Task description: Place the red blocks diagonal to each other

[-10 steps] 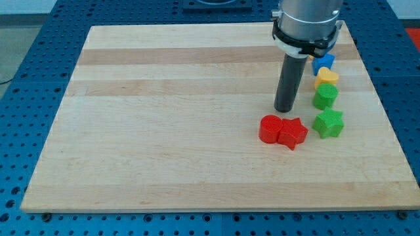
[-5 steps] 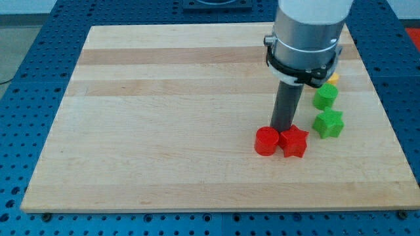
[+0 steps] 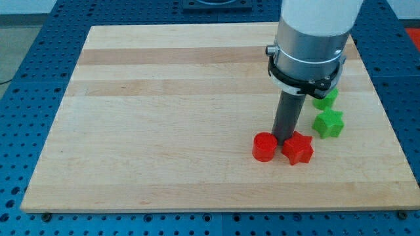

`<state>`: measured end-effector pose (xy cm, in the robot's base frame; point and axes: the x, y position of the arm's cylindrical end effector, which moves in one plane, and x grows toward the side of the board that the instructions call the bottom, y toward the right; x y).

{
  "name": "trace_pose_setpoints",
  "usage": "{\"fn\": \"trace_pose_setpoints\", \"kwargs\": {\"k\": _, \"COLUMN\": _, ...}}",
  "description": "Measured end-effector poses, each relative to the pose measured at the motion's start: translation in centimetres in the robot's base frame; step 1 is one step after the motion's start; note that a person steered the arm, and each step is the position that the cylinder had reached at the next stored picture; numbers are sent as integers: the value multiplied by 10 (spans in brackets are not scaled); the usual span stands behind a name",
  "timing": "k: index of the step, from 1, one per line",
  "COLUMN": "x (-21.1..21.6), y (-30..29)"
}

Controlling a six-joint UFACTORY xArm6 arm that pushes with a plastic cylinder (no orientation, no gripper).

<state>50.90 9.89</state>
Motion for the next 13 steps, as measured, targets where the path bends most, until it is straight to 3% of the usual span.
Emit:
{"fn": "trace_pose_setpoints", "kwargs": {"k": 1, "x": -35, "y": -24}}
{"fn": "trace_pose_setpoints", "kwargs": {"k": 2, "x": -29, "y": -46}}
{"fn": "trace_pose_setpoints", "kwargs": {"k": 4, "x": 46, "y": -45}}
{"fn": "trace_pose_setpoints", "kwargs": {"k": 5, "x": 63, "y": -45}}
{"fn": "trace_pose_setpoints", "kwargs": {"k": 7, "x": 19, "y": -66}}
{"fn": "trace_pose_setpoints", "kwargs": {"k": 11, "x": -4, "y": -50}}
{"fn": "trace_pose_setpoints", "kwargs": {"k": 13, "x": 46, "y": -50}}
